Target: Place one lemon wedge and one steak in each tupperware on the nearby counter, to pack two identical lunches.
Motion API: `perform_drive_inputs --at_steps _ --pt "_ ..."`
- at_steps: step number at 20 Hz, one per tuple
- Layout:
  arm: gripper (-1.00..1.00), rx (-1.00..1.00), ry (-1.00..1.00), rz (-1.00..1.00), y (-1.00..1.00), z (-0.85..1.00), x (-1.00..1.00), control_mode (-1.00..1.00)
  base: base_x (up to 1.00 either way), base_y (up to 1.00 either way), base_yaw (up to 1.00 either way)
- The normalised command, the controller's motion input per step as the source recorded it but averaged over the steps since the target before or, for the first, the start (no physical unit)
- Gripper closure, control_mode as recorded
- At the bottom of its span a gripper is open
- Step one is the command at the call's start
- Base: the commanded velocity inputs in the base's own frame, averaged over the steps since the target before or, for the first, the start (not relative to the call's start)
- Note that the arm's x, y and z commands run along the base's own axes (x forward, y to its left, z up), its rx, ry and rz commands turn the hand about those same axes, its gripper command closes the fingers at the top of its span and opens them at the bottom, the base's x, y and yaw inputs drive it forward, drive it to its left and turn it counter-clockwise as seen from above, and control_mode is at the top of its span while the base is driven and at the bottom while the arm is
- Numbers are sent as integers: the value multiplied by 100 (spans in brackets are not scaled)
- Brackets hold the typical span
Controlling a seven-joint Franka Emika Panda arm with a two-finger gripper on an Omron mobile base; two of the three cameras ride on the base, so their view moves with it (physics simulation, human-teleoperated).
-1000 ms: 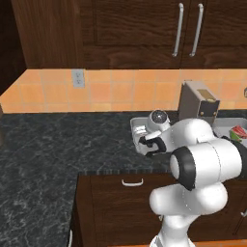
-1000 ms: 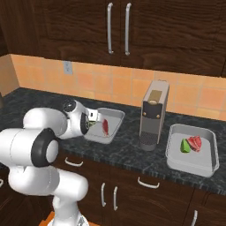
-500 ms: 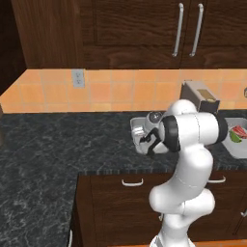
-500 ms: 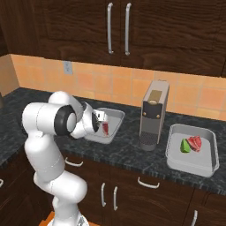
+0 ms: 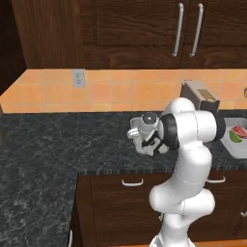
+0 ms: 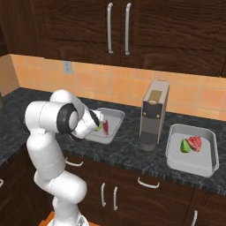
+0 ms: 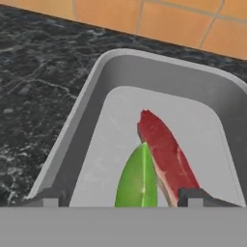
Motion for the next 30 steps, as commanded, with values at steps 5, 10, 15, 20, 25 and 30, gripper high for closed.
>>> perform_drive_inputs --at_steps 5,10,15,20,25,30 --pt "-100 0 -11 -1 -1 68 -87 -100 0 0 0" --pt "-100 -1 -27 -3 0 100 -65 -100 0 0 0" --pt "-100 -3 -19 -1 0 100 -93 -100 0 0 0" --pt "-100 -6 -23 0 1 100 -76 -100 0 0 0" --pt "-100 -9 -18 0 19 100 -56 -100 0 0 0" --pt "-100 -12 -14 0 26 100 -69 -100 0 0 0"
